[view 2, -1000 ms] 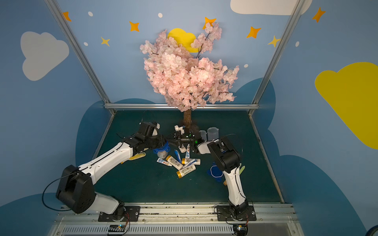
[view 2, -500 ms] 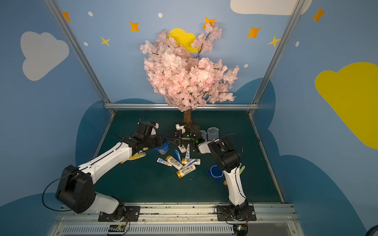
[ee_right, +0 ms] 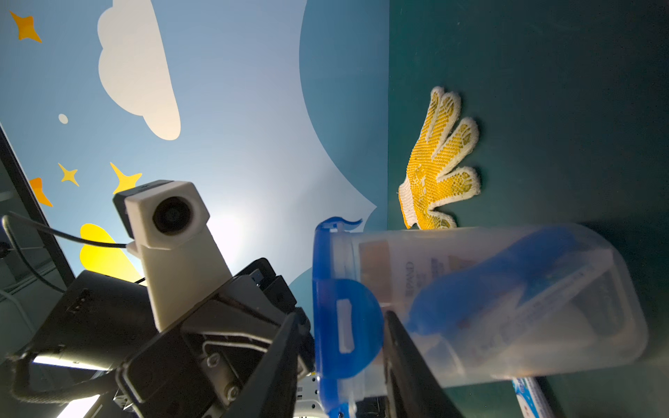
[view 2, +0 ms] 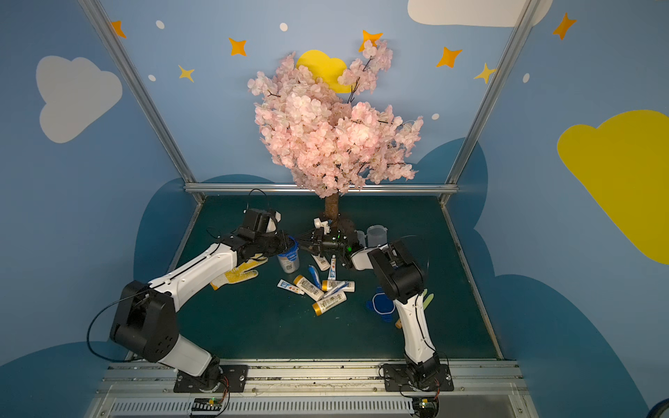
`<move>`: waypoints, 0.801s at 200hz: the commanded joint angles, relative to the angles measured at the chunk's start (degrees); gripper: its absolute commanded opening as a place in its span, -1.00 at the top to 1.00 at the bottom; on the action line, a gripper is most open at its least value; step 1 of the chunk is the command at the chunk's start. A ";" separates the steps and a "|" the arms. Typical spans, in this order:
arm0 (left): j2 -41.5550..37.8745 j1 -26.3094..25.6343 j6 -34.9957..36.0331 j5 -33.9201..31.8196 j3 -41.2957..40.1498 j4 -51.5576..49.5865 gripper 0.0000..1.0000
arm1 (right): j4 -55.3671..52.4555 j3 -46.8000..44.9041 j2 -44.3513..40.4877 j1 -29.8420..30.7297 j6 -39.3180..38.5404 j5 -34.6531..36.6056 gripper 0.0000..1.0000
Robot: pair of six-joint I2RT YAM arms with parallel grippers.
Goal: Take out toiletry kits
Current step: Unfasten the latch on the container.
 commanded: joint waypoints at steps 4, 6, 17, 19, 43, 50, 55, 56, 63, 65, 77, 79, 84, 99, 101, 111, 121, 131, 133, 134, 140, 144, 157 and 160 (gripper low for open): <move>5.67 0.84 1.03 -3.71 -5.31 -13.36 0.95 | 11.34 4.41 -2.37 -0.45 -0.31 -0.64 0.25; 5.71 0.87 1.04 -3.67 -5.43 -13.30 0.95 | 11.34 4.39 -2.43 -0.45 -0.34 -0.45 0.25; 5.96 0.88 0.80 -3.50 -6.28 -12.76 0.95 | 11.48 4.17 -2.70 -0.71 -0.56 -0.15 0.25; 6.00 0.84 0.79 -3.45 -6.44 -12.70 0.95 | 11.48 4.14 -2.73 -0.76 -0.59 -0.12 0.25; 6.41 0.87 0.65 -3.23 -8.35 -11.84 0.95 | 11.92 3.88 -3.15 -1.46 -0.60 0.40 0.26; 6.57 0.88 0.56 -3.09 -9.00 -11.57 0.95 | 12.00 3.91 -3.27 -1.70 -0.56 0.50 0.26; 6.73 0.84 0.54 -3.00 -9.36 -11.34 0.95 | 12.09 3.97 -3.28 -1.88 -0.53 0.63 0.26; 6.79 0.86 0.53 -2.98 -9.42 -11.29 0.95 | 12.10 3.95 -3.28 -1.92 -0.58 0.62 0.26; 6.91 0.93 0.48 -2.92 -9.98 -11.04 0.95 | 12.14 3.99 -3.43 -2.09 -0.54 0.66 0.26; 7.01 0.96 0.40 -2.93 -10.11 -10.92 0.95 | 12.10 4.03 -3.45 -2.20 -0.55 0.73 0.26; 7.42 0.97 0.30 -2.81 -10.86 -10.51 0.95 | 12.14 4.08 -3.60 -2.48 -0.63 0.85 0.26; 7.51 0.97 0.29 -2.79 -10.99 -10.42 0.95 | 12.15 4.09 -3.62 -2.54 -0.68 0.86 0.26; 7.65 0.98 0.26 -2.71 -11.29 -10.29 0.95 | 12.10 4.12 -3.70 -2.79 -0.68 0.94 0.26; 8.04 0.97 0.11 -2.72 -12.14 -9.93 0.95 | 12.19 4.31 -3.80 -3.09 -0.62 0.83 0.26; 8.06 1.01 0.16 -2.70 -12.30 -9.83 0.95 | 12.19 4.32 -3.85 -3.16 -0.62 0.86 0.26; 8.03 1.10 -0.13 -2.86 -12.99 -9.61 0.95 | 12.12 4.40 -3.97 -3.22 -0.69 0.70 0.26; 7.99 1.08 -0.32 -2.87 -13.79 -9.37 0.95 | 12.10 4.43 -4.12 -3.27 -0.70 0.65 0.26; 7.74 1.20 -0.49 -2.94 -14.50 -9.18 0.95 | 12.01 4.43 -4.15 -3.24 -0.89 0.67 0.26; 7.64 1.20 -0.48 -2.95 -14.65 -9.16 0.95 | 12.01 4.44 -4.22 -3.26 -0.93 0.67 0.26; 7.59 1.18 -0.51 -2.96 -14.71 -9.19 0.95 | 12.01 4.41 -4.23 -3.26 -0.95 0.64 0.26; 7.42 1.23 -0.53 -2.98 -15.09 -9.19 0.95 | 11.93 4.38 -4.24 -3.31 -1.07 0.68 0.26; 7.29 1.22 -0.60 -3.04 -15.31 -9.18 0.95 | 11.78 4.42 -4.33 -3.35 -1.13 0.68 0.26; 6.49 1.22 -0.62 -3.05 -16.10 -9.21 0.95 | 11.04 4.46 -4.37 -3.28 -1.68 0.56 0.26; 6.38 1.29 -0.70 -3.05 -16.30 -9.23 0.95 | 10.82 4.47 -4.49 -3.34 -1.86 0.59 0.26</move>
